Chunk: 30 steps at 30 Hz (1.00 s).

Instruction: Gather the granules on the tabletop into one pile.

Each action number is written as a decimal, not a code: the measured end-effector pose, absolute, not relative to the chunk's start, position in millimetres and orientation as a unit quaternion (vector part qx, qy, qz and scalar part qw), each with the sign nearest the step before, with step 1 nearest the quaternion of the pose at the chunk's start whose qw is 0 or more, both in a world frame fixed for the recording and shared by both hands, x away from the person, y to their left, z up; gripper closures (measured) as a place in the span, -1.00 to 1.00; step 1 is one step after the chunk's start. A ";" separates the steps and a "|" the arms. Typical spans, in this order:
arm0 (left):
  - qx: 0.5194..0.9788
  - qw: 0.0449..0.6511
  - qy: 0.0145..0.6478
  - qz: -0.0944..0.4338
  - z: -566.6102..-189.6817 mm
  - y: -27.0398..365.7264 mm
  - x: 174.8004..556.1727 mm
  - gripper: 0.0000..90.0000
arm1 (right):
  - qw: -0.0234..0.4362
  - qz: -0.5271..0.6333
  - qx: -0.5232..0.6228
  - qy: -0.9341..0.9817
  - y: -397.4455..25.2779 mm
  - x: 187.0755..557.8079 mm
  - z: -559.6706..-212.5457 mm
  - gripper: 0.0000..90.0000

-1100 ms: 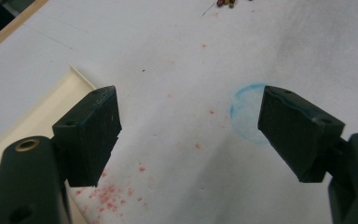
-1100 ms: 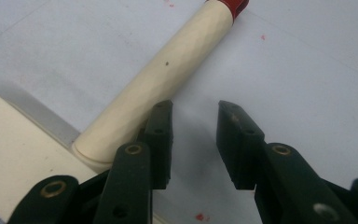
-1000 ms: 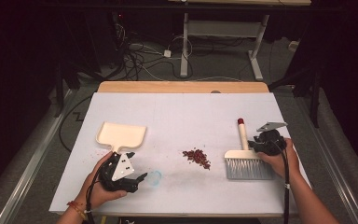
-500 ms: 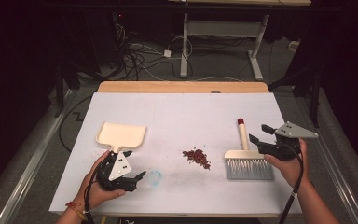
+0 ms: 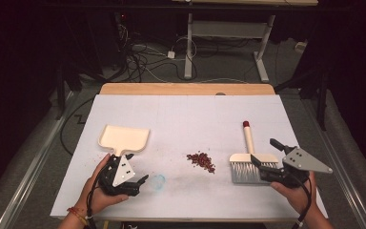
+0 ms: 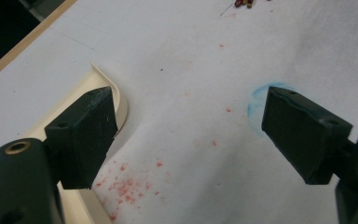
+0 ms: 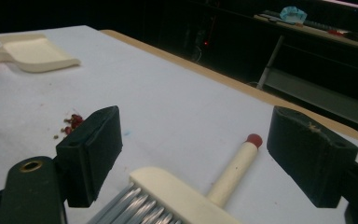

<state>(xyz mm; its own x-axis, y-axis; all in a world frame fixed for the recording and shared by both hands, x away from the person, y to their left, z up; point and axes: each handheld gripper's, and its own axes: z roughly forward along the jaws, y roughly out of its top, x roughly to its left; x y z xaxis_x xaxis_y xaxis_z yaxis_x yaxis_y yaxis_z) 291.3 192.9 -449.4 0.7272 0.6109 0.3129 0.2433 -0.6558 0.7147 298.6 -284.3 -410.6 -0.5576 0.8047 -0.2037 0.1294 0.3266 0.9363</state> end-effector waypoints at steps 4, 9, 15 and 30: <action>0.867 0.334 0.247 0.277 -450.1 192.2 291.9 -0.62 | 0.357 0.484 0.306 0.738 -281.4 289.1 -417.0 -0.57; 0.864 0.337 0.249 0.278 -449.6 192.3 291.8 -0.62 | 0.364 0.473 0.299 0.745 -278.8 289.6 -419.4 -0.57; 0.863 0.338 0.251 0.278 -449.3 193.2 292.5 -0.62 | 0.367 0.471 0.299 0.744 -279.7 290.4 -419.8 -0.57; 0.865 0.333 0.256 0.275 -450.6 192.7 297.8 -0.62 | 0.368 0.463 0.298 0.749 -281.1 291.9 -420.3 -0.57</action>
